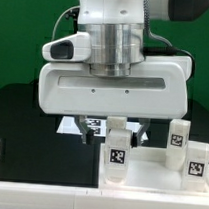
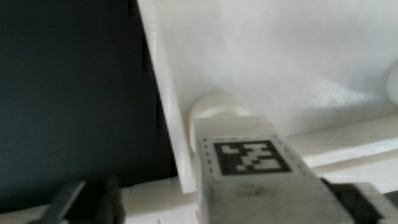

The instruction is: Assemble square table

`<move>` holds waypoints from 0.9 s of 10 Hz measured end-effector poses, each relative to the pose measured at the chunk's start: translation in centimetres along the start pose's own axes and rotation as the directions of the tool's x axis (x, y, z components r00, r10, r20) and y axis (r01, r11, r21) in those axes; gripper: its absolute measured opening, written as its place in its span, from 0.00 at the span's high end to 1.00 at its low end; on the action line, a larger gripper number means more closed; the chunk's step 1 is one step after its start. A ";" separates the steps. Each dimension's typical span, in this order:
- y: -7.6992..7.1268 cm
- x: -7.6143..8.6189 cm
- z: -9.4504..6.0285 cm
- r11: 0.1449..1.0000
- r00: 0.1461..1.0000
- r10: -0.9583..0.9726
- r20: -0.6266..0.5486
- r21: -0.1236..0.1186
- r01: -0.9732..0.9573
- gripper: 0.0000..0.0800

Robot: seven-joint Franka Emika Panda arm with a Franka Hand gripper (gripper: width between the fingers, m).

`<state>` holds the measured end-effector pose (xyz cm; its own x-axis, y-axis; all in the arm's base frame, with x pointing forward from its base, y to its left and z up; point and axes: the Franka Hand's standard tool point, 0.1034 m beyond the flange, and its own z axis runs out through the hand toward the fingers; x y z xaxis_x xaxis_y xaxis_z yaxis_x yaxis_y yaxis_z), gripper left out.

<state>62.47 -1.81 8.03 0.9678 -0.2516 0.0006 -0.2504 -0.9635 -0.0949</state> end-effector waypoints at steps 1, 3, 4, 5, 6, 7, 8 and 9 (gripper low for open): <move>0.0 0.0 0.0 0.998 0.998 0.068 0.000 0.000 -0.068 0.64; 0.0 0.0 0.1 0.980 0.980 0.200 0.001 0.000 -0.200 0.64; 0.0 0.0 0.1 0.961 0.961 0.275 0.001 0.000 -0.275 0.64; -0.1 0.0 0.1 0.932 0.932 0.361 0.004 -0.001 -0.361 0.64; -0.4 0.3 0.1 0.882 0.882 0.471 0.006 -0.003 -0.471 0.64; -0.8 0.6 0.2 0.824 0.824 0.566 0.003 -0.004 -0.566 0.64; -1.2 0.8 0.3 0.729 0.729 0.684 -0.004 0.002 -0.684 0.64; -1.2 0.9 0.3 0.618 0.617 0.786 -0.017 0.015 -0.786 0.64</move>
Offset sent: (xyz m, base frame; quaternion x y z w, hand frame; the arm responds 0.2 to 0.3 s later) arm 0.0000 0.0000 0.0000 0.0000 0.0000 0.1938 0.9810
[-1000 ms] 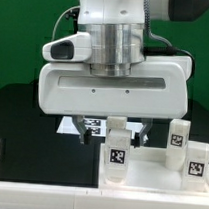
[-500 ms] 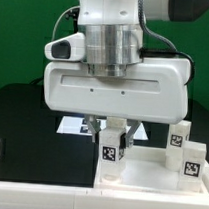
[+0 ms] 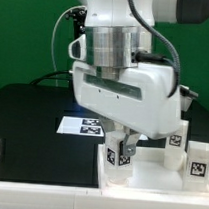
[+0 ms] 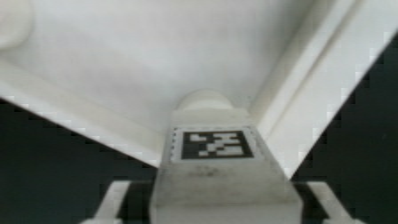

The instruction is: Assemble square table

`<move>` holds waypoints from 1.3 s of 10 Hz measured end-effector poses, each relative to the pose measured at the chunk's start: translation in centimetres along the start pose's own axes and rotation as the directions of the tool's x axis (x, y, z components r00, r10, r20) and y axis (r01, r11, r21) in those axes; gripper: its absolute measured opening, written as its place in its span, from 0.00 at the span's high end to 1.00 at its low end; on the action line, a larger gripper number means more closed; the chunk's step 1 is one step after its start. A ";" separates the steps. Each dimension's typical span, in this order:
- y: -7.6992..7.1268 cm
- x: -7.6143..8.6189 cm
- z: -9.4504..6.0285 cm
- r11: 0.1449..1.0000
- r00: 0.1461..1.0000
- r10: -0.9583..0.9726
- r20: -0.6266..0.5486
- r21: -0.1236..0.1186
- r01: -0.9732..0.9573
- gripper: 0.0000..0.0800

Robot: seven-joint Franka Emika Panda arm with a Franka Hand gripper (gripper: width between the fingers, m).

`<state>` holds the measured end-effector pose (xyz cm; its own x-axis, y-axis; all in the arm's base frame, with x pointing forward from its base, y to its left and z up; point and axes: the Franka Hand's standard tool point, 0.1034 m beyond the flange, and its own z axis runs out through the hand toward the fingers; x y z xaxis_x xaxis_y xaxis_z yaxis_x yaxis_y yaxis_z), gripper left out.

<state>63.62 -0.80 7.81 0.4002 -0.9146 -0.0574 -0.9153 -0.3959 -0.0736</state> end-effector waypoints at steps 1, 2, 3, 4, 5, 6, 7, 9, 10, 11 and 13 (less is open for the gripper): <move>0.0 0.0 0.1 0.992 0.993 0.120 -0.018 0.030 -0.120 0.64; 0.0 0.0 0.1 0.991 0.991 0.134 -0.018 0.034 -0.133 0.64; 0.0 0.0 0.1 0.991 0.991 0.134 -0.018 0.034 -0.133 0.64; 0.0 0.0 0.1 0.991 0.991 0.134 -0.018 0.034 -0.133 0.64; 0.0 0.0 0.1 0.991 0.991 0.134 -0.018 0.034 -0.133 0.63; 0.0 0.0 0.1 0.991 0.991 0.134 -0.018 0.034 -0.133 0.63; 0.0 0.0 0.1 0.991 0.991 0.134 -0.018 0.034 -0.133 0.42; 0.0 0.0 0.1 0.991 0.991 0.134 -0.018 0.034 -0.133 0.25; 0.0 0.0 0.1 0.991 0.991 0.134 -0.018 0.034 -0.133 0.20; 0.0 0.0 0.1 0.991 0.991 0.134 -0.018 0.034 -0.133 0.19; -0.1 0.1 0.6 0.966 0.967 0.253 -0.015 0.052 -0.252 0.19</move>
Offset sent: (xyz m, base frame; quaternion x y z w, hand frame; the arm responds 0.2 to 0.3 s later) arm 0.0003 -0.0100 -0.0083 0.0120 0.0238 0.1191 0.9925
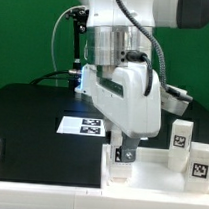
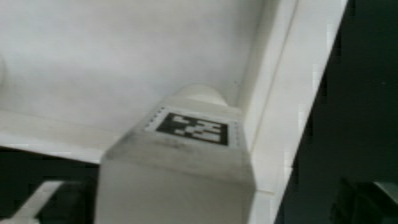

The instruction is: Assemble square table

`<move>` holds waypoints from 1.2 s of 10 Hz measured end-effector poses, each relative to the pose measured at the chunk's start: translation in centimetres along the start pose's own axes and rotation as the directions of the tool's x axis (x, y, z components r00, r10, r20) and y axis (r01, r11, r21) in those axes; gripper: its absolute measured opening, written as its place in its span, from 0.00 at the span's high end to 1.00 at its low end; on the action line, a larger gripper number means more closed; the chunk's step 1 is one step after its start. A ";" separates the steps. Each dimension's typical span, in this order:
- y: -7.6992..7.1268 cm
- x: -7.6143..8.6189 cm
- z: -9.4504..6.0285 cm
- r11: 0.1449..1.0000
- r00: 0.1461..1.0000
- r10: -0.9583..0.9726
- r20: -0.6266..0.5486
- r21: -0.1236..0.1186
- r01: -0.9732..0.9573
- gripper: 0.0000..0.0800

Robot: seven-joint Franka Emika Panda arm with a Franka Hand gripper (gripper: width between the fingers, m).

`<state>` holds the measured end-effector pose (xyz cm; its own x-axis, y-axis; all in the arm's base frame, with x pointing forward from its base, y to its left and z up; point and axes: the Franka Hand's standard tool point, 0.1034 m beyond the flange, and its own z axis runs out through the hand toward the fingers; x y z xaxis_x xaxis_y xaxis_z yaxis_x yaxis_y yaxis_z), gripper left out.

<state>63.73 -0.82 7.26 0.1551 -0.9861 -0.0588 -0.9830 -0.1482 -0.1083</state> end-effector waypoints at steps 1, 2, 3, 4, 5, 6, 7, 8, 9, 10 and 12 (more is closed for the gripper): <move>0.1 0.0 0.1 0.999 0.999 -0.043 0.001 -0.004 0.043 0.19; 0.0 -0.2 0.1 0.995 0.995 -0.103 -0.005 -0.002 0.103 0.19; -0.1 -0.6 0.2 0.971 0.971 -0.237 -0.023 0.000 0.238 0.19; -0.2 -0.8 0.2 0.930 0.929 -0.368 -0.031 0.004 0.368 0.19; -0.1 -1.0 0.2 0.869 0.868 -0.494 -0.040 -0.011 0.494 0.19; -0.1 -1.1 0.3 0.815 0.813 -0.580 -0.042 -0.022 0.580 0.19; 0.0 -0.9 0.3 0.784 0.783 -0.620 -0.041 -0.026 0.620 0.19; 0.0 -0.9 0.3 0.742 0.741 -0.670 -0.039 -0.029 0.669 0.19; 0.0 -0.8 0.3 0.702 0.701 -0.712 -0.038 -0.031 0.711 0.19; 0.0 -0.9 0.3 0.634 0.633 -0.774 -0.036 -0.034 0.773 0.19; 0.3 -1.6 -0.3 0.363 0.363 -0.932 -0.024 -0.041 0.931 0.19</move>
Offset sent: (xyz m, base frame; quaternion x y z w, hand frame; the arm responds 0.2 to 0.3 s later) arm -0.0043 0.0110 0.0000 0.0278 0.0171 -0.2953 0.9549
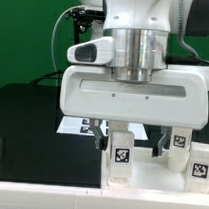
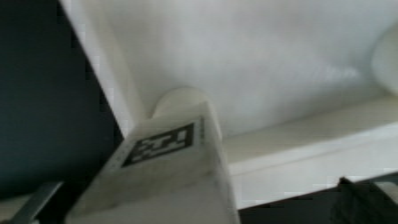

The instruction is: Assemble square table

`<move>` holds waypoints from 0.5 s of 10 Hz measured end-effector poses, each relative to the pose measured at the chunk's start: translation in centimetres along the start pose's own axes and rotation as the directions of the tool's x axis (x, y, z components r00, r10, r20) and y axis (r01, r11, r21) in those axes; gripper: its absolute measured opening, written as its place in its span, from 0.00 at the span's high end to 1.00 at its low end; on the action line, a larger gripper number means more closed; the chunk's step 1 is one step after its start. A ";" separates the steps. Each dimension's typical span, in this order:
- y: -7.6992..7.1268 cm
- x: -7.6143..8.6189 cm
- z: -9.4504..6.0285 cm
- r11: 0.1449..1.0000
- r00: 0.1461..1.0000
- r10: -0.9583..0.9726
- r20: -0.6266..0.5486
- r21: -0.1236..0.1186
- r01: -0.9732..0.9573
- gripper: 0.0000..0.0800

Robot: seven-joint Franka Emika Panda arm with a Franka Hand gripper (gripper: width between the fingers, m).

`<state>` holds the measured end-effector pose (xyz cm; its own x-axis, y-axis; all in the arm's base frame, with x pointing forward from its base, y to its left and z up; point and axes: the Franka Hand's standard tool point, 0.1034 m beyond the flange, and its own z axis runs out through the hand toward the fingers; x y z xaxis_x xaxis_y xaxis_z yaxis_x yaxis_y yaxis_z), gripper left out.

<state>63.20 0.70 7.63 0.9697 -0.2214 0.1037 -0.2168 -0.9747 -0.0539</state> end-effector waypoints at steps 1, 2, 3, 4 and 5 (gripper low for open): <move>0.2 0.0 0.2 1.000 1.000 -0.018 0.001 -0.002 0.018 0.19; 0.2 -0.1 0.3 1.000 1.000 -0.008 0.003 -0.002 0.008 0.19; 0.2 -0.1 0.3 1.000 1.000 -0.008 0.003 -0.002 0.008 0.30; 0.2 -0.1 0.3 1.000 1.000 0.009 0.003 -0.002 -0.009 0.30; 0.2 -0.1 0.3 1.000 1.000 0.017 0.003 -0.002 -0.017 0.53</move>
Offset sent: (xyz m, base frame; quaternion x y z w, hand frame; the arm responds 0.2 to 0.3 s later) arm 0.0000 0.0000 0.0000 0.0000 0.0000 0.0650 0.9979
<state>63.12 0.50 7.34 0.9662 -0.2376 0.0999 -0.2332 -0.9709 -0.0538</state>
